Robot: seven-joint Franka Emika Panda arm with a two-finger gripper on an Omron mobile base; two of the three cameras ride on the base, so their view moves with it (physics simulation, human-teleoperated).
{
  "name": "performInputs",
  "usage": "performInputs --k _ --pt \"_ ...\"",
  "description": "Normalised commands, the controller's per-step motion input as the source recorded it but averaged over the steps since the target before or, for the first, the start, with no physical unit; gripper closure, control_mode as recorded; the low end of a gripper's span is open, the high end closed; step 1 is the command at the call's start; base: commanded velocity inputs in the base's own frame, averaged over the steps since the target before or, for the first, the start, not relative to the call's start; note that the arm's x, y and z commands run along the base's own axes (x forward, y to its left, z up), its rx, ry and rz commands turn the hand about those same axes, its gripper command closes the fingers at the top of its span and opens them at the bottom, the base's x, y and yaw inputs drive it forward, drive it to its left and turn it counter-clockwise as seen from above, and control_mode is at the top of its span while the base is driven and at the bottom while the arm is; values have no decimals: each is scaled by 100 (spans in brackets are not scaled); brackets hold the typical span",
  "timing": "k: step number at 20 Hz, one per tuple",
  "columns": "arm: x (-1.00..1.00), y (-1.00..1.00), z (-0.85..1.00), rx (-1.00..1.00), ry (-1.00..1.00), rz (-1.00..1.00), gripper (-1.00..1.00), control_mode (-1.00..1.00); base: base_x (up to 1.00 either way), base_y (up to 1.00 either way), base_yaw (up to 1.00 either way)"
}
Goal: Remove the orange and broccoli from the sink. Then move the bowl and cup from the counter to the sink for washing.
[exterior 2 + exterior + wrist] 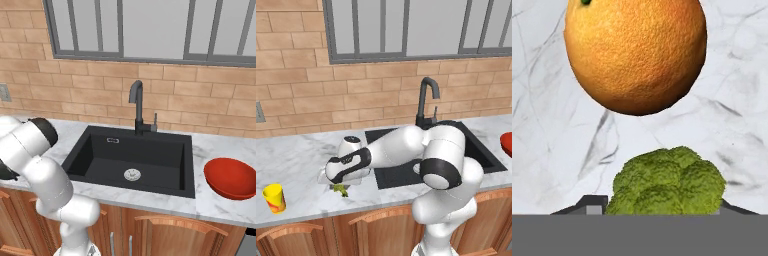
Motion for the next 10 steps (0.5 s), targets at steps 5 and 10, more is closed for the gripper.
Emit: performInputs --k 5,10 --pt "14 12 -17 0 0 0 100 -100 0 0 0" --pt "9 11 -16 0 0 0 100 -100 0 0 0"
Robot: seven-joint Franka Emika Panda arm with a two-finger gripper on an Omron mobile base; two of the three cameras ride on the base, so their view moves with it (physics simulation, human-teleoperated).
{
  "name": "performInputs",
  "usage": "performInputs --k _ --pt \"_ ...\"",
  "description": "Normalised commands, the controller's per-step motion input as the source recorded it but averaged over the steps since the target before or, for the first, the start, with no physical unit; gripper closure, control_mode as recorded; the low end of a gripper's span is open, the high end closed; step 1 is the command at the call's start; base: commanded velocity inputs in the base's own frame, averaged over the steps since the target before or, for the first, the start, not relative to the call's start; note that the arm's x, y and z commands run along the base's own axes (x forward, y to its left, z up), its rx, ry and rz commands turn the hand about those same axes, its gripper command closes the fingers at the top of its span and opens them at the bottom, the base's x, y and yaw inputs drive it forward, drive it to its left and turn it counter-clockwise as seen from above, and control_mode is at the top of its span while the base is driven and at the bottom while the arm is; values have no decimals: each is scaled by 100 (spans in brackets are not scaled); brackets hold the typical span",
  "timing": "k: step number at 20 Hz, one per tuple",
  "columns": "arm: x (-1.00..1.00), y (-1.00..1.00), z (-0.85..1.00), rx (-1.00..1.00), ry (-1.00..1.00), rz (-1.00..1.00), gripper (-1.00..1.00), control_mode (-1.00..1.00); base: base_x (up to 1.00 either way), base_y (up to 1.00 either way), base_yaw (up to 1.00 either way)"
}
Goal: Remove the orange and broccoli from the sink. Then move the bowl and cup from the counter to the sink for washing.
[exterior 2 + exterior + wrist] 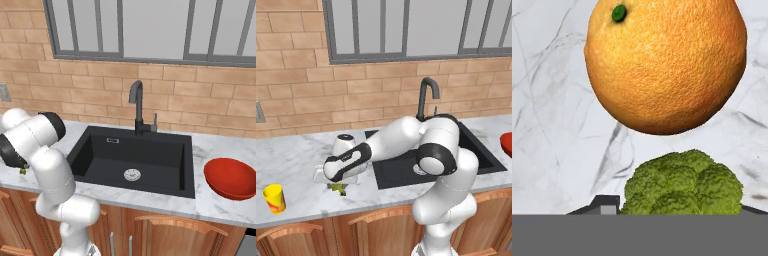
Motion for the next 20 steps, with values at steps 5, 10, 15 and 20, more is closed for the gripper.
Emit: performInputs --k 5,10,15,20 --pt "1 1 -16 -1 0 -4 -100 -100 0 0 0" --pt "0 -6 -12 -3 0 -9 -100 -100 0 0 0" --pt "0 -11 -4 -1 -1 -11 -100 -100 0 0 0" --pt "0 -17 0 -1 -3 -14 -100 -100 0 0 0"
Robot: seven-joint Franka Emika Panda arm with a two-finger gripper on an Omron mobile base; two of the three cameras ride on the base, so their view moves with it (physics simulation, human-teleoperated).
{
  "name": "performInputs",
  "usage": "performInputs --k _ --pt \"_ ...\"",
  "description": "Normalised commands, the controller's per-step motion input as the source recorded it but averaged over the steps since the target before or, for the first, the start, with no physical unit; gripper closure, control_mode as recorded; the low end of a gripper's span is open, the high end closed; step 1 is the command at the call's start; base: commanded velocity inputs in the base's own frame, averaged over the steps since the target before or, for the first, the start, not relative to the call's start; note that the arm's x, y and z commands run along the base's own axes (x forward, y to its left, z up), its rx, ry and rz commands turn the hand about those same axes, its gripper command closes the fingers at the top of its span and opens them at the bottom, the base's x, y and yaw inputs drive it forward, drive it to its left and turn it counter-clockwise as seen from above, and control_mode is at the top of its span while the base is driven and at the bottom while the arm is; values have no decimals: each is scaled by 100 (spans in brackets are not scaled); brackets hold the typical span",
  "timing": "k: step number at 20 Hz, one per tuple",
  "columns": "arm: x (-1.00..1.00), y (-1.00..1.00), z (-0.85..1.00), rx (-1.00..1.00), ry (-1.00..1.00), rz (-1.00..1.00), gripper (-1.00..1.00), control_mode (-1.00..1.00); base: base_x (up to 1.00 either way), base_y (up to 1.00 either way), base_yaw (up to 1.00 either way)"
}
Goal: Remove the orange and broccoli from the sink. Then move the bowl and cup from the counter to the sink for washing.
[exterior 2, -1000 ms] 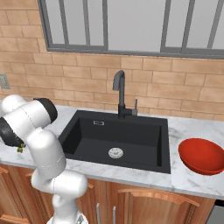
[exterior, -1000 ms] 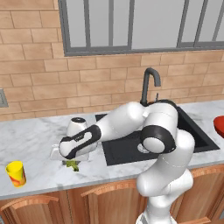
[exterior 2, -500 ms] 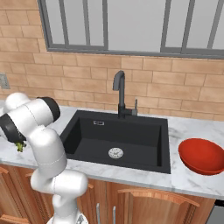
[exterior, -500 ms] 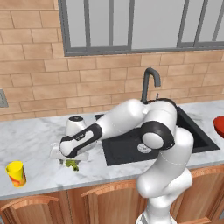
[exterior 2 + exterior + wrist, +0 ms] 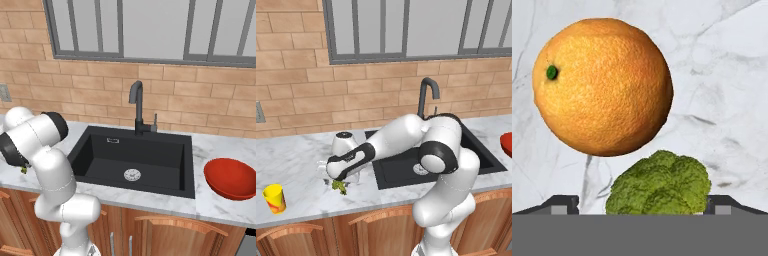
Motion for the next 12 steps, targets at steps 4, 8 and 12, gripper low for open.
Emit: performInputs --k 4,8,12 --pt "-1 -21 2 -4 -6 -18 -100 -100 0 0 0" --pt "-1 -21 3 -8 -7 -18 -100 -100 0 0 0" --pt "-3 -23 9 -7 -10 -17 -100 -100 0 0 0"
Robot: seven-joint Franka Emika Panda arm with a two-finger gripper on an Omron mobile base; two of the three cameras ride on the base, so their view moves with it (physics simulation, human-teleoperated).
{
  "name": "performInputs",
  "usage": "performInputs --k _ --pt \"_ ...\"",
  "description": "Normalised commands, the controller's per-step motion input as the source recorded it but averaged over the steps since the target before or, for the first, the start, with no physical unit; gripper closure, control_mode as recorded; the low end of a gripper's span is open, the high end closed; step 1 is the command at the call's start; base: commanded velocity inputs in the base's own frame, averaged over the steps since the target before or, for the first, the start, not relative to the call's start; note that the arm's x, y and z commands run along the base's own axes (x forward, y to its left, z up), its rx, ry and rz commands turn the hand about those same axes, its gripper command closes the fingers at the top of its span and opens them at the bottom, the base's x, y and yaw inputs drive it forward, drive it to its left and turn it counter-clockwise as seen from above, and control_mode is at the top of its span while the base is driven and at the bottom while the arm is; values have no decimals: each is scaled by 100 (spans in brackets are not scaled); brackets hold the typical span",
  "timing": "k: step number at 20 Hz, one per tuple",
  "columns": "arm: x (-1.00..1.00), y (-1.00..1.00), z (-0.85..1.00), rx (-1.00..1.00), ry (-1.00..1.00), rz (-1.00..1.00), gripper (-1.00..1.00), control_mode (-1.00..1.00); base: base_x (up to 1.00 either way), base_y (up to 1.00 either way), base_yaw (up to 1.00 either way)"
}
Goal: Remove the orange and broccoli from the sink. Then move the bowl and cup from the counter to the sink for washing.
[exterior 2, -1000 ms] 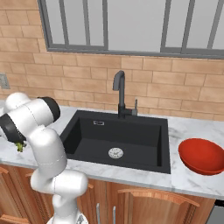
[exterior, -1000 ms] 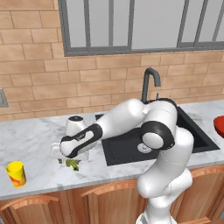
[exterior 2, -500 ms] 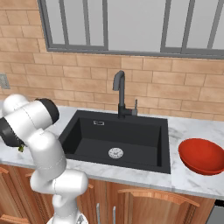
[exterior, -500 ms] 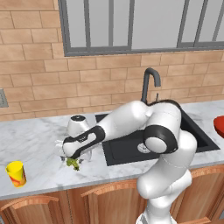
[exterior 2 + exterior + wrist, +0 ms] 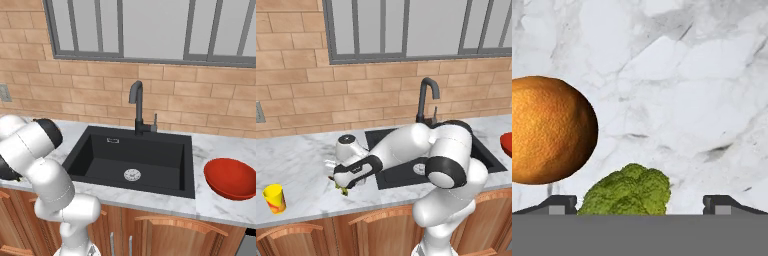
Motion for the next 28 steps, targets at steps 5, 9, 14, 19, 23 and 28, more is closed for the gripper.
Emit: performInputs --k 5,9,14,19,23,28 --pt "-6 -14 29 -1 -5 -12 -100 -100 0 0 0" --pt "-1 -4 29 0 0 -7 -100 -100 0 0 0" --pt "-4 -13 32 0 0 -3 -100 -100 0 0 0" --pt "-12 -23 30 0 0 0 -100 -100 0 0 0" --pt "-21 -9 23 0 4 0 -100 -100 0 0 0" --pt "-24 14 14 0 9 19 -100 -100 0 0 0"
